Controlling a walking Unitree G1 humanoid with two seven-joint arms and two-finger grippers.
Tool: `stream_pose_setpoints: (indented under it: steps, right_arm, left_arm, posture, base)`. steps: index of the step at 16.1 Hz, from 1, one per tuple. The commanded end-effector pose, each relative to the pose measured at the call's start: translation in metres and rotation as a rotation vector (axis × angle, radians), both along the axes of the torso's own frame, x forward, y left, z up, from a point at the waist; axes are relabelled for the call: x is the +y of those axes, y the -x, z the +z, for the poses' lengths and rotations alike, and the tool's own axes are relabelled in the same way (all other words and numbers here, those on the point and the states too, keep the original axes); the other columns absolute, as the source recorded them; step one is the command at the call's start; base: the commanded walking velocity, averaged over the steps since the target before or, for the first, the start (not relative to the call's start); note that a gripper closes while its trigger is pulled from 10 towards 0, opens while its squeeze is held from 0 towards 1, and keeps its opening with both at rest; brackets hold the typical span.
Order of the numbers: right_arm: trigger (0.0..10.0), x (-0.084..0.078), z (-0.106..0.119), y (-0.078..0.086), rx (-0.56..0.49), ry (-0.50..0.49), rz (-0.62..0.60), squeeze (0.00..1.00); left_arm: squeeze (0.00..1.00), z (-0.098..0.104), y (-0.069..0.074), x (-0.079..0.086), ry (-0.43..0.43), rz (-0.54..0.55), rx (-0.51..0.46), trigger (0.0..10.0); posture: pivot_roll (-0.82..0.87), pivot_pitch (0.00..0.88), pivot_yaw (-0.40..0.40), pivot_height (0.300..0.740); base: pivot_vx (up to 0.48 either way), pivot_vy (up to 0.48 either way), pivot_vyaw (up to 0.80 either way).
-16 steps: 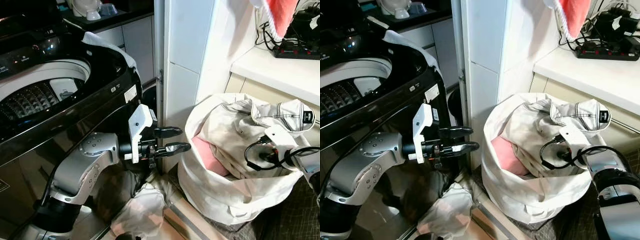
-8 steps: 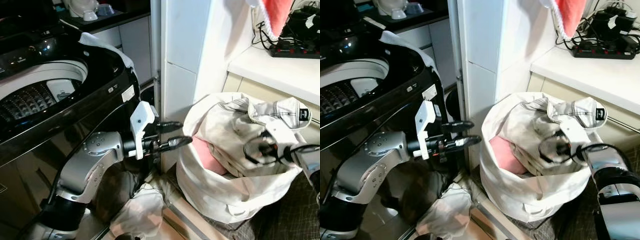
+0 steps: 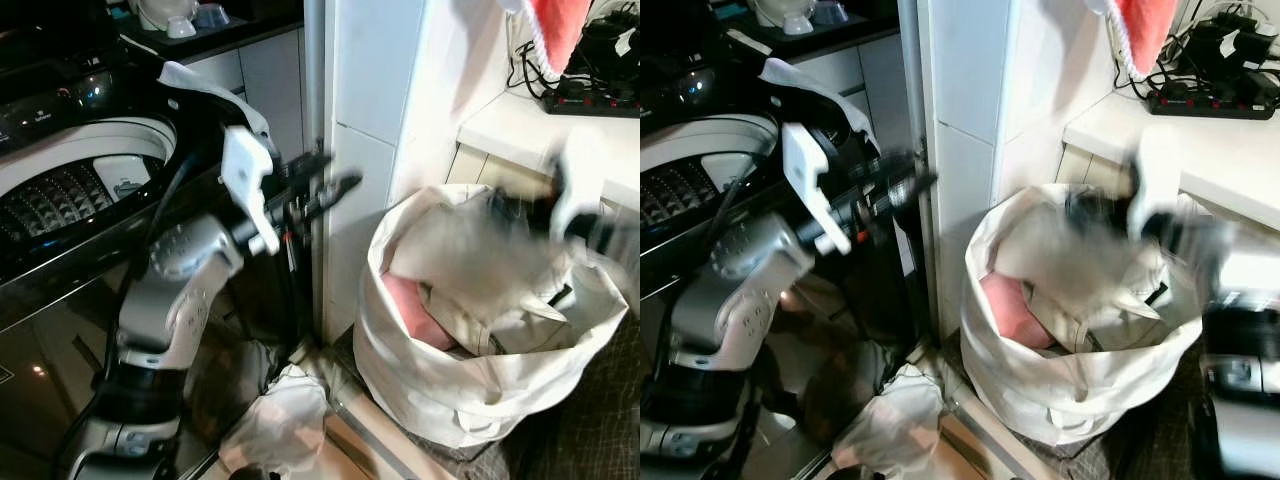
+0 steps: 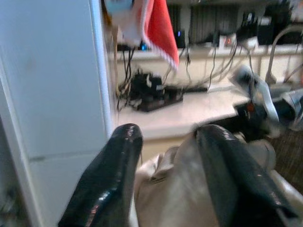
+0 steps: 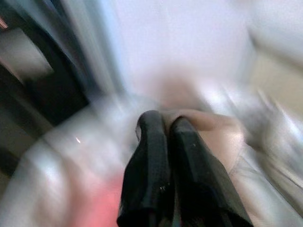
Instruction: Clothes washing
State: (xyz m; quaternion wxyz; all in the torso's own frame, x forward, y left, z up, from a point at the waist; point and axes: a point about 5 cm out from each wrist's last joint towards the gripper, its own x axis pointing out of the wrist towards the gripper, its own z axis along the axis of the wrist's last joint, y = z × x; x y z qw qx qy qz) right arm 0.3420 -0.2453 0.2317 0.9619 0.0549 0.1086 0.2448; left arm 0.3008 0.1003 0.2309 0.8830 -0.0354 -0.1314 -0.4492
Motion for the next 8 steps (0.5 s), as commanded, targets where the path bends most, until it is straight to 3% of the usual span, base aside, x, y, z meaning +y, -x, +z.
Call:
stream_pose_setpoints:
  steps: [1, 5, 8]
  right_arm:
    - [0.0, 0.019, 0.054, 0.006, -0.169, -0.122, 0.115, 0.00]
    - [0.0, 0.053, 0.112, 0.022, -0.317, -0.340, 0.307, 0.00]
    - [0.0, 0.079, 0.132, 0.037, -0.340, -0.477, 0.451, 0.00]
  left_arm:
    - [1.00, 0.011, 0.004, -0.010, 0.026, -0.078, -0.010, 10.0]
    - [1.00, 0.017, 0.008, -0.036, 0.063, -0.164, -0.014, 10.0]
    - [1.00, 0.020, 0.005, -0.048, 0.083, -0.173, -0.015, 10.0]
  posture:
    - [0.03, 0.000, 0.014, 0.740]
    - [0.02, 0.000, 0.008, 0.740]
    - [0.02, 0.000, 0.010, 0.740]
  base:
    - [0.000, 0.000, 0.00]
    - [0.000, 0.000, 0.00]
    - [0.000, 0.000, 0.00]
